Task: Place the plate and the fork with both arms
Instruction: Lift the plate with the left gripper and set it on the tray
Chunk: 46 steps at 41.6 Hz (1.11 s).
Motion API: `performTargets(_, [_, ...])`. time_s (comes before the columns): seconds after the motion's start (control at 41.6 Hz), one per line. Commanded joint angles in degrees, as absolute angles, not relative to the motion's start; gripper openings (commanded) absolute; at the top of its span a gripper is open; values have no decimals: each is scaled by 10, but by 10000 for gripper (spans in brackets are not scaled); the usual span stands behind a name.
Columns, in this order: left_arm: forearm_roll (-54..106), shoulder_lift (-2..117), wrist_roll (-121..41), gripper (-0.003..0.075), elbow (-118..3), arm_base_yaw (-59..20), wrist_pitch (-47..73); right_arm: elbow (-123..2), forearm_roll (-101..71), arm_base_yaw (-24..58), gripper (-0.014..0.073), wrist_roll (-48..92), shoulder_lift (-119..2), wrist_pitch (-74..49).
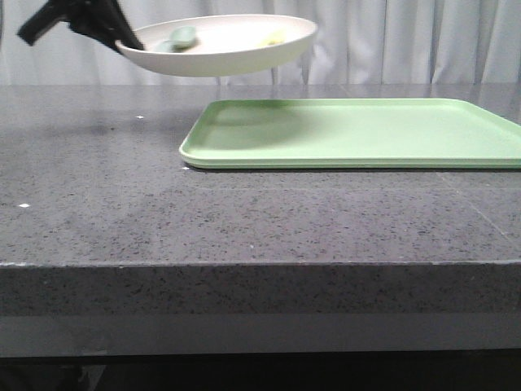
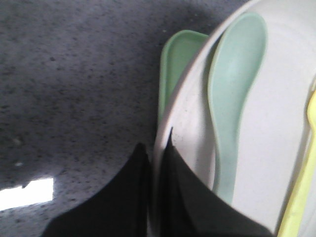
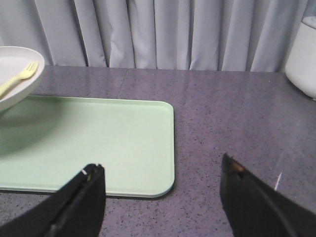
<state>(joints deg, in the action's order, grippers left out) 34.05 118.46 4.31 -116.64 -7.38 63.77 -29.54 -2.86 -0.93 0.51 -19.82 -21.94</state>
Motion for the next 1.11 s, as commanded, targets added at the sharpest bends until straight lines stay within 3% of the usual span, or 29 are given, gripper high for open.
performTargets(0.0, [372, 1152, 70, -18, -1188, -108, 585, -315, -23, -14, 519, 9, -207, -179])
performTargets(0.337, [208, 1153, 216, -18, -1185, -218, 519, -315, -23, -14, 519, 9, -207, -206])
performTargets(0.77, [211, 1212, 288, -10, -1183, -286, 487, -315, -23, -14, 519, 9, -207, -208])
performTargets(0.89, [218, 1220, 288, 73, -1183, -290, 481, -315, -23, -14, 519, 9, -207, -208])
performTargets(1.082, [217, 1218, 286, 302, -1184, -290, 475, -315, -23, -14, 519, 9, -207, -208])
